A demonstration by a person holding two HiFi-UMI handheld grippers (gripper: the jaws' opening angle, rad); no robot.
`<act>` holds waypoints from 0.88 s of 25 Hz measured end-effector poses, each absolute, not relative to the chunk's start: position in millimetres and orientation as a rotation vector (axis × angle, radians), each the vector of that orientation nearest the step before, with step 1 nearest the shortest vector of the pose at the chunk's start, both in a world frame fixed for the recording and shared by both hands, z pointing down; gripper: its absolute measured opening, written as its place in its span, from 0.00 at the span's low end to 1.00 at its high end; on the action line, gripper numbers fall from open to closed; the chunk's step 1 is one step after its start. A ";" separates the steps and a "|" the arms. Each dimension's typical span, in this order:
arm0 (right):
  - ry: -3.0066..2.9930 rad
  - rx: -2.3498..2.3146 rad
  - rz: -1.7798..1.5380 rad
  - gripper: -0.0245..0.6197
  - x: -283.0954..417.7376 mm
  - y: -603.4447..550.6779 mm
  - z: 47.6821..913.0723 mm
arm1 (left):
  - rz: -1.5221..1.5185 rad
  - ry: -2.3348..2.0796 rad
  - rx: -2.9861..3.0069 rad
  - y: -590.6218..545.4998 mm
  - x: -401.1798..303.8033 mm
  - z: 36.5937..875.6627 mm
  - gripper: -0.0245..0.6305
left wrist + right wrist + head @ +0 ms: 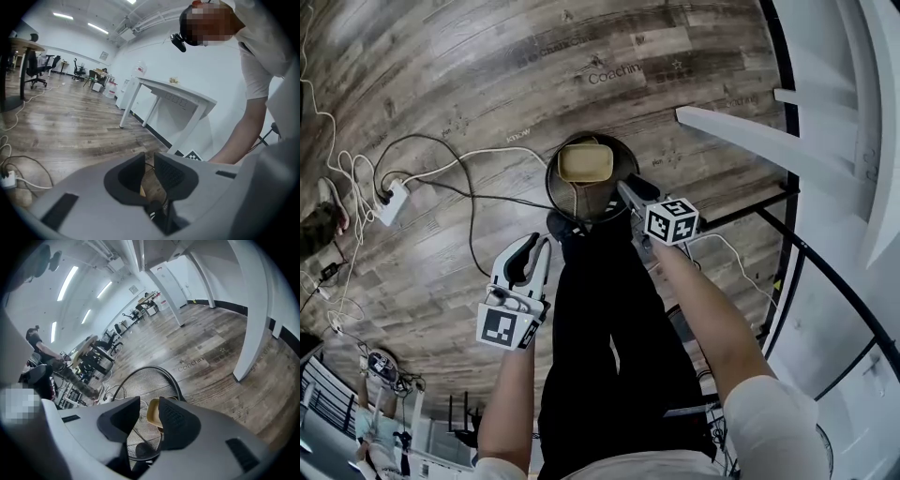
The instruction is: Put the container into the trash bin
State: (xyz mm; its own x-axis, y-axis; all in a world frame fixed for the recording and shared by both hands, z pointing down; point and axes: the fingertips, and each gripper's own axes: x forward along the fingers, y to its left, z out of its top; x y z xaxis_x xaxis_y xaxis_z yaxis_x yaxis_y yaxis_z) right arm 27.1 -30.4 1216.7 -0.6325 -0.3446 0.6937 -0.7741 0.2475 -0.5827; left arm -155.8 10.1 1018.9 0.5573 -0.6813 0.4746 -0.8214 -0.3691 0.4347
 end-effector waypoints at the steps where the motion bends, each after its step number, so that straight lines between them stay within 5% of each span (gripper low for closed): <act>1: -2.108 1.018 1.350 0.26 28.2 -34.0 1211.2 | 0.278 -1.204 2.155 6.9 -155.1 1015.0 0.14; 9: -2.261 1.032 1.299 0.26 27.3 -79.3 1102.3 | 0.245 -1.230 2.228 -33.3 -147.2 937.5 0.14; 22: -2.916 1.079 0.457 0.19 30.5 -170.2 716.7 | 0.127 -1.380 2.511 -121.2 -126.5 708.6 0.14</act>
State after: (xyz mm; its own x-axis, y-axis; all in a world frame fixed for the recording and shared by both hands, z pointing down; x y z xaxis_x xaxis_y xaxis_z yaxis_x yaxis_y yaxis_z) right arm 30.5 -170.2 716.7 -0.7641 -0.6375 0.0984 -0.6370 0.7218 -0.2706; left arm -126.5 -121.2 708.6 0.5416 -0.8151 0.2056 -0.8389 -0.5084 0.1943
